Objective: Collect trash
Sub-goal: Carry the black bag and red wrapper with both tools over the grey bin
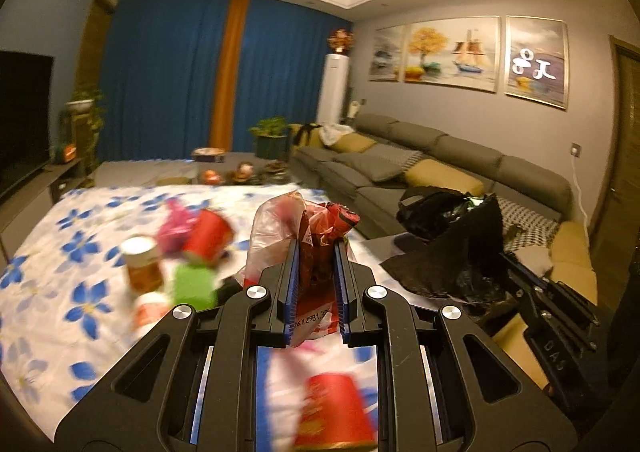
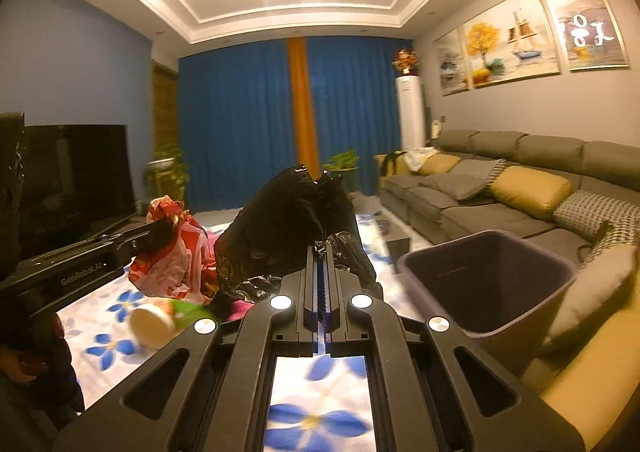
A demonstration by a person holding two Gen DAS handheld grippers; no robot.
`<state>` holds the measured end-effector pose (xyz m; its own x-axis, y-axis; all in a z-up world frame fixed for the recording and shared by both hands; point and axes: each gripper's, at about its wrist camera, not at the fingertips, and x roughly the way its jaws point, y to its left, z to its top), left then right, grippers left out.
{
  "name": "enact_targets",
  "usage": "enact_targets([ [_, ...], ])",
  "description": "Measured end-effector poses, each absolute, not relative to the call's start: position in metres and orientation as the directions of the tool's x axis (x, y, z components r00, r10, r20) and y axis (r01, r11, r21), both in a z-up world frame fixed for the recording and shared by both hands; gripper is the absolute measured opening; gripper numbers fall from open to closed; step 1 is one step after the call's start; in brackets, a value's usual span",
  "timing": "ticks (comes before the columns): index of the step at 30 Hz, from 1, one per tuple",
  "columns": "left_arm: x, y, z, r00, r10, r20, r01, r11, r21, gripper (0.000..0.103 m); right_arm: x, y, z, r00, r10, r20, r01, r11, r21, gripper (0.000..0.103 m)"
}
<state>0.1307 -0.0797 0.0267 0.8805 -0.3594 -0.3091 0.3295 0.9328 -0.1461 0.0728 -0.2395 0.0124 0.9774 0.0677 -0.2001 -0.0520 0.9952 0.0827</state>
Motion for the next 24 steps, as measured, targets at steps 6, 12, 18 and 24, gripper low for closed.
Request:
enact_targets([
  [6,0.147,-0.144,0.037,0.851,-0.444,-0.279,0.424,0.896,-0.133,0.015,0.085,-0.283,0.014,0.980,-0.063,-0.190,0.077,0.995,0.064,0.003],
  [12,0.169,-0.203,0.039,0.807,-0.520,-0.279,0.506,0.853,-0.125,0.015,0.098,-0.336,0.013,0.966,-0.184,-0.182,0.200,0.977,0.074,0.003],
  [18,0.197,-0.247,0.035,0.768,-0.568,-0.296,0.551,0.821,-0.148,0.016,0.111,-0.371,0.006,0.950,-0.244,-0.195,0.267,0.959,0.101,0.003],
  [24,0.222,-0.271,0.026,0.738,-0.596,-0.317,0.575,0.801,-0.168,0.016,0.125,-0.392,-0.004,0.938,-0.270,-0.219,0.299,0.947,0.114,0.003],
])
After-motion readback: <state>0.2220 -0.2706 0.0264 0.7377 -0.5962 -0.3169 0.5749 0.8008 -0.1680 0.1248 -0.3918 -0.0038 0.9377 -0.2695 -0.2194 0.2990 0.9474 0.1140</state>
